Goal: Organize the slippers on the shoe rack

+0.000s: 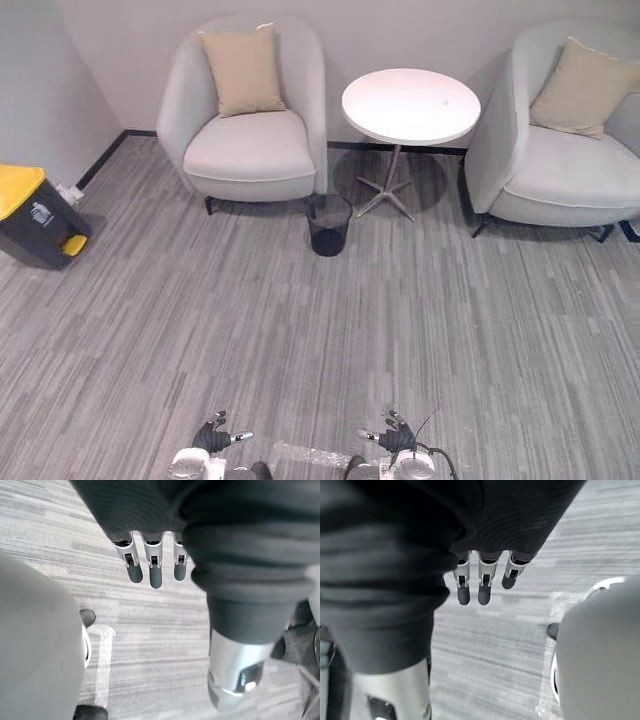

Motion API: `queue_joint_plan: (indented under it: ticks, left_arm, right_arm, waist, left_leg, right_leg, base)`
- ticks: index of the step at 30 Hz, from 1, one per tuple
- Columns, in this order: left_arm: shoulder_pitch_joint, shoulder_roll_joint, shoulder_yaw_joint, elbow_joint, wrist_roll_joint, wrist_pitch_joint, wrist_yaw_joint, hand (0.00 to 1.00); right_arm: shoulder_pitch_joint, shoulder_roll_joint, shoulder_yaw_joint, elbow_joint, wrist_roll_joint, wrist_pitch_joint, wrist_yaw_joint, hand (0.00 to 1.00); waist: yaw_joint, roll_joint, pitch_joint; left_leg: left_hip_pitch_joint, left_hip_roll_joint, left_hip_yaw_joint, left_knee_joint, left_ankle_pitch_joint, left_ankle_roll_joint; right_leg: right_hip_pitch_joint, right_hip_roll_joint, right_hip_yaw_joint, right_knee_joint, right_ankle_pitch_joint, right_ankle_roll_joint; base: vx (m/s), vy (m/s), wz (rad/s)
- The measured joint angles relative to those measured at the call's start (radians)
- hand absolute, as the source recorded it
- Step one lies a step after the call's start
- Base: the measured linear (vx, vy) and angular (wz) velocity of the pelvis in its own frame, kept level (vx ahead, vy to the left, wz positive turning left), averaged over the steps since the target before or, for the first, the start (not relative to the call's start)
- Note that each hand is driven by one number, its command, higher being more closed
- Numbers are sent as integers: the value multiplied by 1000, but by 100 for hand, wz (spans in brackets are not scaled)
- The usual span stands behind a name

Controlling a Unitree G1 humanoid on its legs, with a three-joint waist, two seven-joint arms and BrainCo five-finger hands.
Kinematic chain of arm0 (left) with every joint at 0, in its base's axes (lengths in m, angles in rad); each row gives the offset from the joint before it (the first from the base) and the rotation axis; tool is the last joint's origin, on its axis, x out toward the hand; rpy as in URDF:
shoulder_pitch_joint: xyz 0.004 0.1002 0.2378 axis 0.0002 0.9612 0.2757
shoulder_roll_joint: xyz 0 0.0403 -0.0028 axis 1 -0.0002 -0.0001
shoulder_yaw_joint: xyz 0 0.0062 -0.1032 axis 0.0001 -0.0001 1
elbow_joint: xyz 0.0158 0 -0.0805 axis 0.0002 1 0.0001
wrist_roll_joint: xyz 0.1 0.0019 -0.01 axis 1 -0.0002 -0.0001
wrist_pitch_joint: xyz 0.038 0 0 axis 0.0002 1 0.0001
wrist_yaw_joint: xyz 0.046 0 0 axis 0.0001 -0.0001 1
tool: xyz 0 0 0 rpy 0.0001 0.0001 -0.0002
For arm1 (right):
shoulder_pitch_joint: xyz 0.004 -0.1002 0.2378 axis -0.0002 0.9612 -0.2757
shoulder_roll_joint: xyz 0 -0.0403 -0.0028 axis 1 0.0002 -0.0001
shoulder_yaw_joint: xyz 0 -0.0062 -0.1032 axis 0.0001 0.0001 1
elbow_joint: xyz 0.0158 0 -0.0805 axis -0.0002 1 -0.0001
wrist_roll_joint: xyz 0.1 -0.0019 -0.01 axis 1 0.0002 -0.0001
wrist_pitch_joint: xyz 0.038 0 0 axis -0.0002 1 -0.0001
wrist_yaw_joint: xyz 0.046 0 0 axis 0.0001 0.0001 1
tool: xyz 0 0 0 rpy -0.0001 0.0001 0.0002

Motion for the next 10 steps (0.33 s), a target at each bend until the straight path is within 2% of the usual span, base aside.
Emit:
queue_joint_plan:
  ticks: [2,4,8,10]
  left_arm:
    - [-8,4,11,0,0,0,-3,0]
    - [-9,1,16,0,-16,-1,-3,0]
    - [-10,-13,15,1,-32,-3,-4,0]
    - [-11,-18,15,1,-33,-5,-4,0]
  right_arm:
    - [0,4,1,1,0,1,-1,0]
    - [2,1,0,1,0,1,-2,0]
    - [5,3,-42,3,-1,6,-2,0]
    - [6,6,-66,4,-1,8,-2,0]
  waist:
    - [6,-12,8]
    - [8,-11,7]
    - [6,10,-5]
    - [5,11,-6]
  left_leg:
    - [-9,8,0,65,-2,-1]
    - [-17,3,-58,93,-2,0]
    - [7,-7,-101,10,-2,0]
    - [26,-15,-119,-45,-2,0]
  right_leg:
    - [16,0,30,-11,8,-3]
    - [18,1,52,-27,20,-4]
    - [21,21,72,-83,64,-1]
    - [33,32,81,-121,90,1]
  base:
    - [-11,-59,-38]
    - [2,-41,-33]
    - [5,5,-17]
    - [-11,17,-2]
